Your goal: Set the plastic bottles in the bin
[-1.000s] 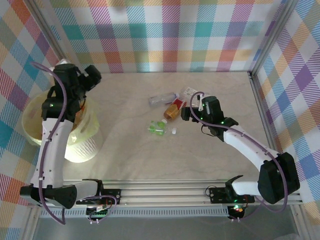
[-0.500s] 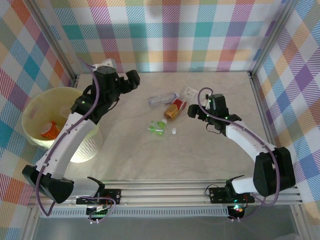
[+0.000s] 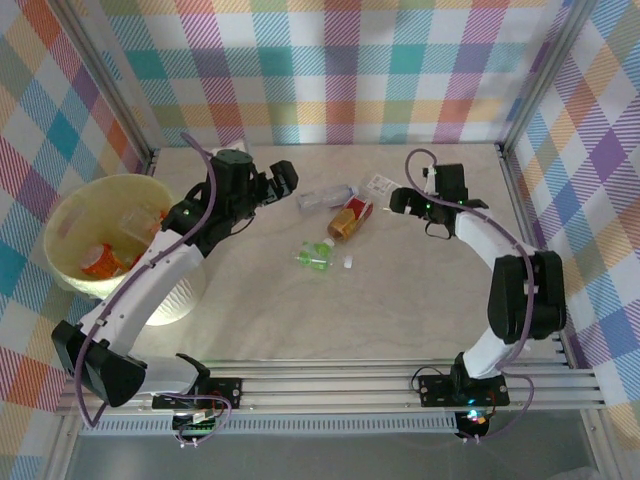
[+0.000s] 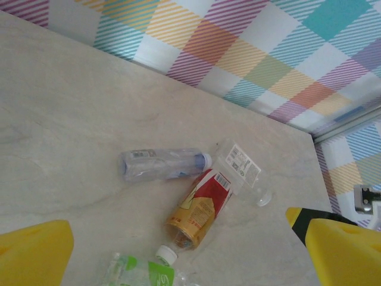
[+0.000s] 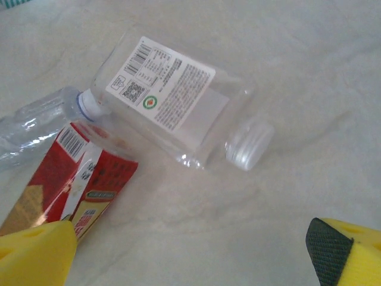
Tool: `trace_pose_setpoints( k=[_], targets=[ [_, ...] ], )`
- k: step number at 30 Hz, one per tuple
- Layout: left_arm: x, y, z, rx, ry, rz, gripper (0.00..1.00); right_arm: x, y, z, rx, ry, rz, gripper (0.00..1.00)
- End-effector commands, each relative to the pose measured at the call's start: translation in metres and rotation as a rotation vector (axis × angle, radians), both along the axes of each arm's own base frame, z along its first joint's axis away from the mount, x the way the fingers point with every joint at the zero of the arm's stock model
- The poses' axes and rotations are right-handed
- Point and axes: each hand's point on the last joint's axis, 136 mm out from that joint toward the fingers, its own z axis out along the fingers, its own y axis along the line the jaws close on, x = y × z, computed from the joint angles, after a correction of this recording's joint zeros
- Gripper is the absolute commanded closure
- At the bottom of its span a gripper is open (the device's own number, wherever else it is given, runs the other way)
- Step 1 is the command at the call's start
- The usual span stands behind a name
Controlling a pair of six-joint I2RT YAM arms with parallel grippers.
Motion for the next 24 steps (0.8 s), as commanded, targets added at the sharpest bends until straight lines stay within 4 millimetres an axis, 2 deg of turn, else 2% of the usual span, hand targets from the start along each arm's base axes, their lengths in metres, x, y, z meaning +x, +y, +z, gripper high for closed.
trace_pose_setpoints(
  k=[1,3,10,14,16,24],
  targets=[
    [-0.011,0.015,0.009,0.006,-0.03,0.054,0.0,0.009,0.011,0.005,-0.106,-0.051,0.268,0.0],
    [-0.013,0.02,0.009,0.011,-0.035,0.074,0.0,0.011,0.021,0.001,-0.153,-0.058,0.426,0.0],
    [-0.017,0.035,0.004,0.03,-0.037,0.141,0.0,0.034,0.023,-0.032,-0.36,-0.069,0.712,0.0],
    [-0.023,0.043,0.003,0.035,-0.043,0.165,0.0,0.055,0.01,-0.051,-0.452,-0.012,0.74,0.0],
    [-0.026,0.047,0.002,0.034,-0.043,0.177,0.0,0.061,0.012,-0.056,-0.449,0.001,0.762,0.0],
    [-0.032,0.057,-0.002,0.039,-0.041,0.214,0.0,0.065,0.02,-0.073,-0.393,0.056,0.818,0.0]
  ],
)
